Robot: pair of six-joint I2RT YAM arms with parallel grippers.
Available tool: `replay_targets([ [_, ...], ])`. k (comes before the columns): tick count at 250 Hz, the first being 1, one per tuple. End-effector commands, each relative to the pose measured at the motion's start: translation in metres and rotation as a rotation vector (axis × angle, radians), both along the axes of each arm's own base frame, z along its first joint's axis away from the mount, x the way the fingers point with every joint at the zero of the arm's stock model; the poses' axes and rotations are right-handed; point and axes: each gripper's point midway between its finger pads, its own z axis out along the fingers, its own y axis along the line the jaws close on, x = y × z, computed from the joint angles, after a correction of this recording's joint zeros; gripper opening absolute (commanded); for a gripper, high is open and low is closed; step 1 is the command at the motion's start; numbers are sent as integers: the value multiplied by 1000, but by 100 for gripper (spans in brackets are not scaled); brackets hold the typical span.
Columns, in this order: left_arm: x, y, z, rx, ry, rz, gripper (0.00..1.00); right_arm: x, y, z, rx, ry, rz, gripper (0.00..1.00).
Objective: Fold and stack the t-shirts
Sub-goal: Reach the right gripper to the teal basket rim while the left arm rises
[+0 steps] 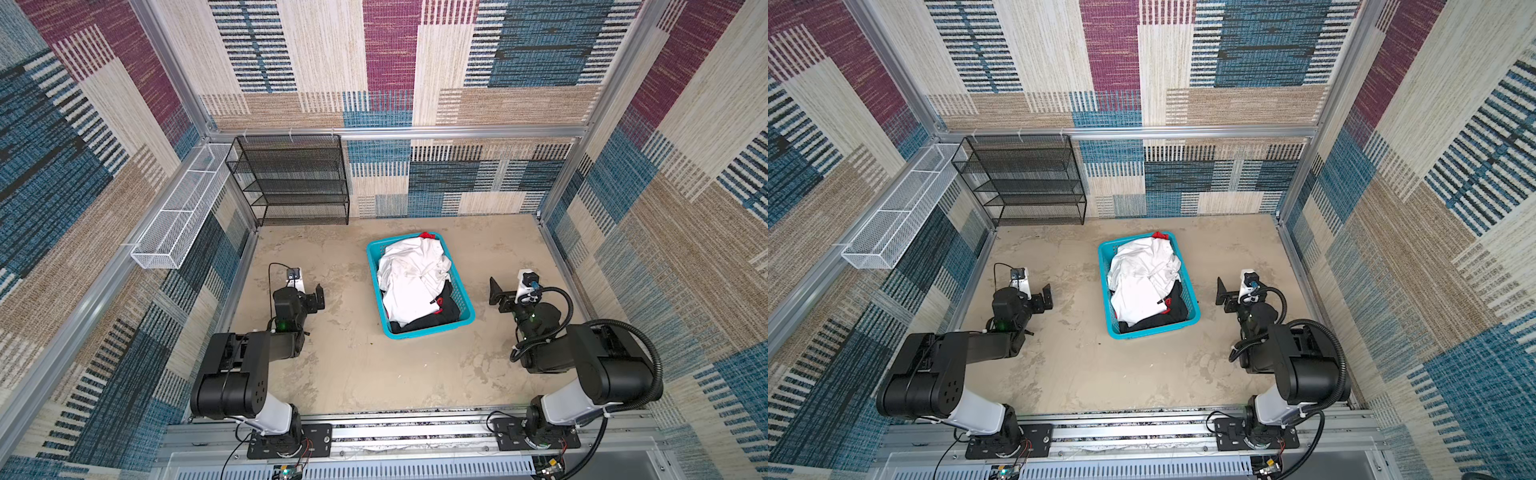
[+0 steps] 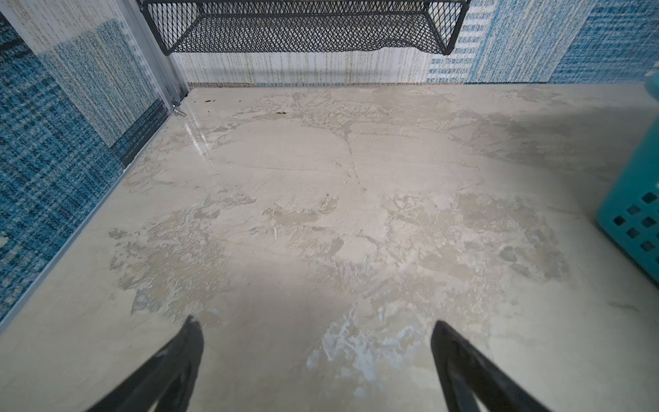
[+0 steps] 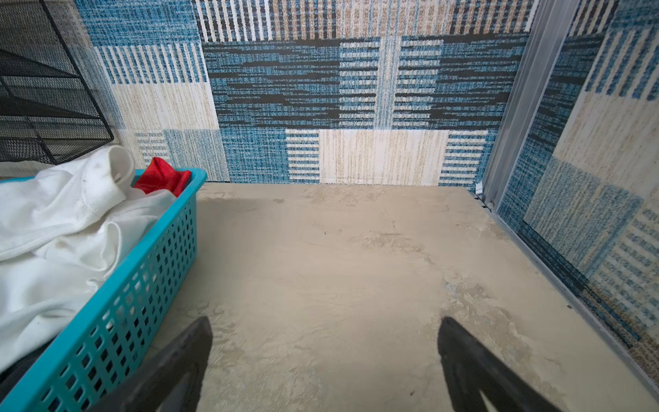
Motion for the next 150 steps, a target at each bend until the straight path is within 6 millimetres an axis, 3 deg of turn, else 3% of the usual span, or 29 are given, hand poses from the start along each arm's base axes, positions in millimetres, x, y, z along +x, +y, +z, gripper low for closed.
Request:
replay_targets([
  [1, 3, 0, 3, 3, -7, -5, 99, 0, 2, 5, -3, -20, 11, 99],
  [52, 1, -1, 9, -4, -27, -14, 99, -3, 3, 15, -6, -39, 17, 99],
  [81, -16, 7, 46, 22, -23, 74, 99, -3, -10, 39, 26, -31, -62, 99],
  [100, -28, 12, 71, -74, 3, 159, 99, 2, -19, 48, 75, 26, -114, 99],
  [121, -38, -7, 93, -234, 64, 126, 99, 10, -16, 54, 115, 123, -107, 99],
  [150, -56, -54, 118, -403, 156, -42, 99, 20, -1, 55, 155, 288, -80, 99],
])
